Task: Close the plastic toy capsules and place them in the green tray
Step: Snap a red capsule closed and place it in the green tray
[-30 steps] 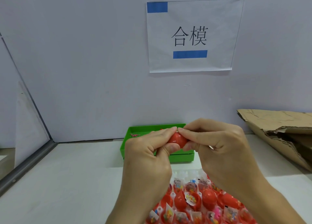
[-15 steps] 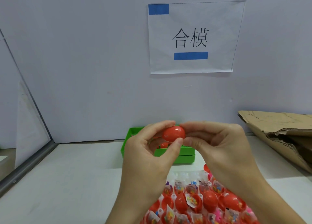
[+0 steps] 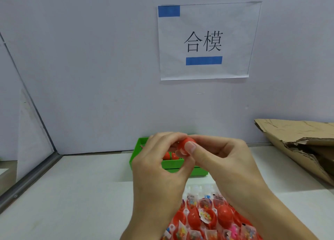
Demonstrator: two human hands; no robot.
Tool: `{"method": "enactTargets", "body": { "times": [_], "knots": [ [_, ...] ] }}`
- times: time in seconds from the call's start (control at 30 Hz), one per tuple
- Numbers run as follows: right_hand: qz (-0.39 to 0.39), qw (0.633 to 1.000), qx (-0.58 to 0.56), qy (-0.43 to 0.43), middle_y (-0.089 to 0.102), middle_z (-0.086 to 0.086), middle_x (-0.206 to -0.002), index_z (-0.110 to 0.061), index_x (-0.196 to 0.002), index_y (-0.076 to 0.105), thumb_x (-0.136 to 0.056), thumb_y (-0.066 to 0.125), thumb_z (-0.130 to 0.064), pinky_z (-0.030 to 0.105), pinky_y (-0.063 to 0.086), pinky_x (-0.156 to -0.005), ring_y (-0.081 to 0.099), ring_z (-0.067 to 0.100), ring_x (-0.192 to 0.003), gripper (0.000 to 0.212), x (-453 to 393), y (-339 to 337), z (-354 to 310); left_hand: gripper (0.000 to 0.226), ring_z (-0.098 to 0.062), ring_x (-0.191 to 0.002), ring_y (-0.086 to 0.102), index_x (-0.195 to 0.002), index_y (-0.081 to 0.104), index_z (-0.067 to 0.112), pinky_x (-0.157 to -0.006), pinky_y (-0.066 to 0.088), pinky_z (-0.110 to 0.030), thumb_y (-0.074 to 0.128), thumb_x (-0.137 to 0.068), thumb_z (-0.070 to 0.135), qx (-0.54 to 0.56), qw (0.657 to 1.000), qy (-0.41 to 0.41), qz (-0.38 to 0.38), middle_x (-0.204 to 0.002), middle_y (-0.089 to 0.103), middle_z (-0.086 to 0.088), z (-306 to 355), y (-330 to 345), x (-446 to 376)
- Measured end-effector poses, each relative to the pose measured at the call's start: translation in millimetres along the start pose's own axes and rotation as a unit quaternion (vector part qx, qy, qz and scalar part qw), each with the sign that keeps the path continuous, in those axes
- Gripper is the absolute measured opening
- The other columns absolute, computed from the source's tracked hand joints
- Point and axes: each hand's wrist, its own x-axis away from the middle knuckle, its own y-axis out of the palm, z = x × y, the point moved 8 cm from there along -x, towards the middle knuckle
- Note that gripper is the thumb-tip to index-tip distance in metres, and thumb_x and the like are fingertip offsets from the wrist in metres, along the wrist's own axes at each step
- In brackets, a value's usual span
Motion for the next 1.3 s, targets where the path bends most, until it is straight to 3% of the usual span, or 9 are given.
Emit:
{"method": "enactTargets", "body": {
  "times": [0.13,0.23,0.3,0.4,0.57,0.73,0.93,1.1,1.3],
  "knots": [
    [-0.023,0.997,-0.069,0.029,0.077,0.014,-0.099,-0.015,-0.099,0.08,-0.072,0.08,-0.031,0.024,0.057,-0.082,0.074,0.026,-0.098,0.032,-3.9,-3.4,8.2,0.027,-0.02,-0.1,0.068,-0.106,0.072,0.024,-0.083,0.057,-0.032,0.078,-0.08,0.03,0.093,0.994,-0.026,-0.055,-0.102,0.07,0.008,-6.0,4.5,-1.7],
    [-0.033,0.996,-0.072,0.044,0.076,0.014,-0.105,-0.012,-0.104,0.078,-0.068,0.089,-0.022,0.023,0.057,-0.082,0.073,0.027,-0.101,0.038,-6.0,-10.1,8.3,0.031,-0.02,-0.11,0.067,-0.11,0.073,0.025,-0.093,0.054,-0.03,0.072,-0.081,0.035,0.264,0.949,-0.127,-0.117,-0.11,0.072,-0.002,-17.9,12.6,0.3],
    [-0.032,0.999,-0.026,0.034,0.077,0.01,-0.106,-0.014,-0.106,0.077,-0.065,0.088,-0.019,0.021,0.057,-0.082,0.073,0.025,-0.102,0.042,-5.3,-15.9,4.6,0.046,-0.012,-0.115,0.065,-0.116,0.07,0.029,-0.092,0.051,-0.019,0.081,-0.074,0.043,0.3,0.925,-0.186,-0.138,-0.114,0.073,0.002,-24.3,18.5,2.5],
    [-0.054,0.996,0.065,-0.015,0.077,-0.001,-0.106,-0.019,-0.111,0.075,-0.074,0.077,-0.018,0.018,0.055,-0.084,0.072,0.015,-0.103,0.037,-1.9,-12.0,-7.5,0.059,-0.004,-0.11,0.067,-0.119,0.068,0.027,-0.087,0.051,-0.013,0.081,-0.063,0.043,0.29,0.922,-0.206,-0.154,-0.111,0.074,0.012,-25.8,23.2,3.4],
    [-0.06,0.988,0.135,-0.046,0.077,-0.007,-0.103,-0.019,-0.111,0.073,-0.085,0.07,0.001,0.018,0.055,-0.085,0.072,0.01,-0.101,0.033,0.2,-7.0,-11.9,0.039,-0.003,-0.098,0.071,-0.105,0.072,0.032,-0.082,0.052,-0.012,0.074,-0.066,0.036,0.286,0.925,-0.186,-0.169,-0.099,0.077,0.013,-26.7,24.8,3.3],
    [-0.028,0.98,0.184,-0.065,0.077,-0.017,-0.097,-0.03,-0.103,0.074,-0.083,0.072,0.004,0.014,0.054,-0.083,0.071,0.001,-0.097,0.04,0.7,-4.2,-11.2,0.046,-0.008,-0.1,0.072,-0.112,0.073,0.02,-0.09,0.056,-0.025,0.07,-0.07,0.037,0.258,0.937,-0.198,-0.129,-0.1,0.077,0.009,-37.8,26.0,7.6],
    [-0.015,0.977,0.199,-0.074,0.076,-0.019,-0.094,-0.033,-0.098,0.075,-0.082,0.073,0.005,0.013,0.054,-0.083,0.071,-0.001,-0.094,0.041,0.6,-4.9,-14.5,0.033,-0.006,-0.094,0.073,-0.105,0.074,0.026,-0.081,0.057,-0.019,0.068,-0.073,0.032,0.251,0.944,-0.186,-0.103,-0.094,0.077,0.013,-37.5,27.4,9.9],
    [-0.019,0.984,0.169,-0.055,0.077,-0.014,-0.097,-0.029,-0.1,0.075,-0.082,0.073,0.0,0.018,0.055,-0.088,0.072,0.004,-0.098,0.034,-0.7,-8.2,-15.8,0.041,-0.003,-0.102,0.07,-0.116,0.069,0.027,-0.086,0.054,-0.018,0.064,-0.076,0.037,0.257,0.939,-0.188,-0.127,-0.105,0.075,0.016,-33.8,32.0,10.3],
    [0.006,0.981,0.179,-0.072,0.076,-0.019,-0.088,-0.032,-0.092,0.075,-0.079,0.074,0.007,0.008,0.052,-0.077,0.072,-0.002,-0.088,0.041,2.1,-7.1,-16.2,0.028,-0.002,-0.095,0.071,-0.107,0.071,0.028,-0.078,0.055,-0.014,0.061,-0.084,0.018,0.271,0.937,-0.192,-0.108,-0.097,0.076,0.015,-34.1,35.5,11.4]
  ]
}}
